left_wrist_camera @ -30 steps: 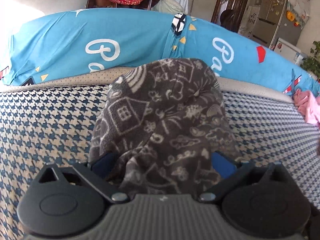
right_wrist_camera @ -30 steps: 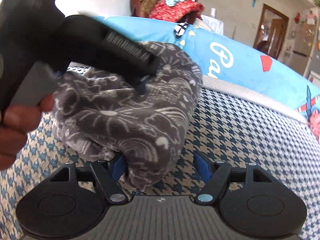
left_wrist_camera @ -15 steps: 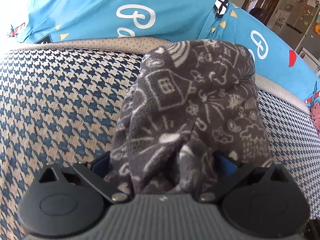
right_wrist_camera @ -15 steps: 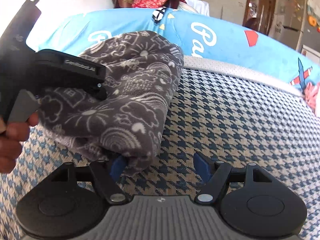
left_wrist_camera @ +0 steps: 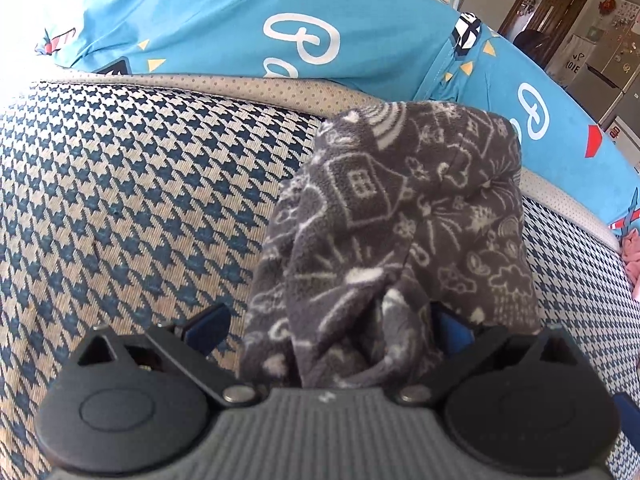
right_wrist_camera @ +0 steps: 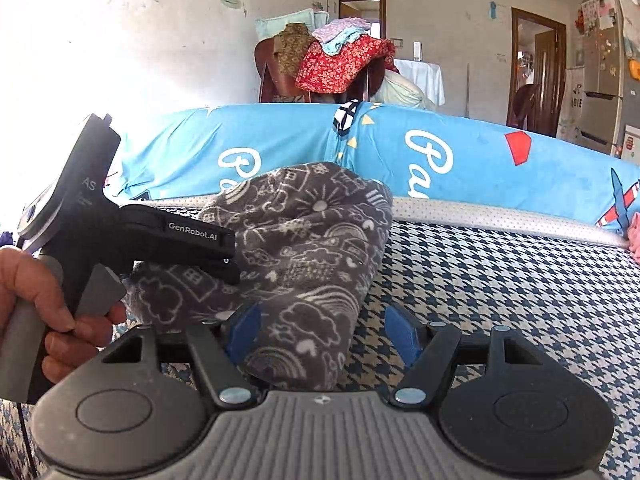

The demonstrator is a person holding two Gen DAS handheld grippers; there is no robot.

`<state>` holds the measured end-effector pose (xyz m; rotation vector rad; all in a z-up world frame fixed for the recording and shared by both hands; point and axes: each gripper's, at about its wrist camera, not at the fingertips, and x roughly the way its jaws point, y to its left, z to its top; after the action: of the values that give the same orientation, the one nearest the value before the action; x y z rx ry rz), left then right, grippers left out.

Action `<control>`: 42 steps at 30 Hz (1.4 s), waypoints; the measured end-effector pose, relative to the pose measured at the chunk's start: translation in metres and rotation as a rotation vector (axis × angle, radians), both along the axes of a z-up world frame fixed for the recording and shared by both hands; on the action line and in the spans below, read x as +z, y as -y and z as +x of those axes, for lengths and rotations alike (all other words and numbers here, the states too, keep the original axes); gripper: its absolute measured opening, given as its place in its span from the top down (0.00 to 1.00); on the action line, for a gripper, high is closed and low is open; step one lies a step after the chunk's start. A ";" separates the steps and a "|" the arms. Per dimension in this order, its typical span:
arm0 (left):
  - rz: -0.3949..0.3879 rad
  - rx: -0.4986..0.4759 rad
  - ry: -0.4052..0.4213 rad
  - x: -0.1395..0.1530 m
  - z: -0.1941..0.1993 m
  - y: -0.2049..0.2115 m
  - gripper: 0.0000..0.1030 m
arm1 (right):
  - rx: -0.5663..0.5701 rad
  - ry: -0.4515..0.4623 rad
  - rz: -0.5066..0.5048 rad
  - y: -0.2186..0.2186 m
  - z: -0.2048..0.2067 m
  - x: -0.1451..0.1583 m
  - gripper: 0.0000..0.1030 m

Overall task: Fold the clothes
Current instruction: 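Hold the fleece bundle with the left gripper while the right gripper folds fleece over it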

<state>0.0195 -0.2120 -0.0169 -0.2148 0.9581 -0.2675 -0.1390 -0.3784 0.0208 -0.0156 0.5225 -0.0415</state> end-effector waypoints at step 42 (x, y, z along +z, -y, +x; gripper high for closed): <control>-0.194 -0.406 0.237 0.053 -0.048 0.027 0.00 | 0.060 -0.085 -0.019 -0.016 0.007 -0.034 0.47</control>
<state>-0.0285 -0.2391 0.0364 -0.1597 0.7334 -0.7449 -0.1324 -0.3621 -0.0130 -0.0516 0.6063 0.0125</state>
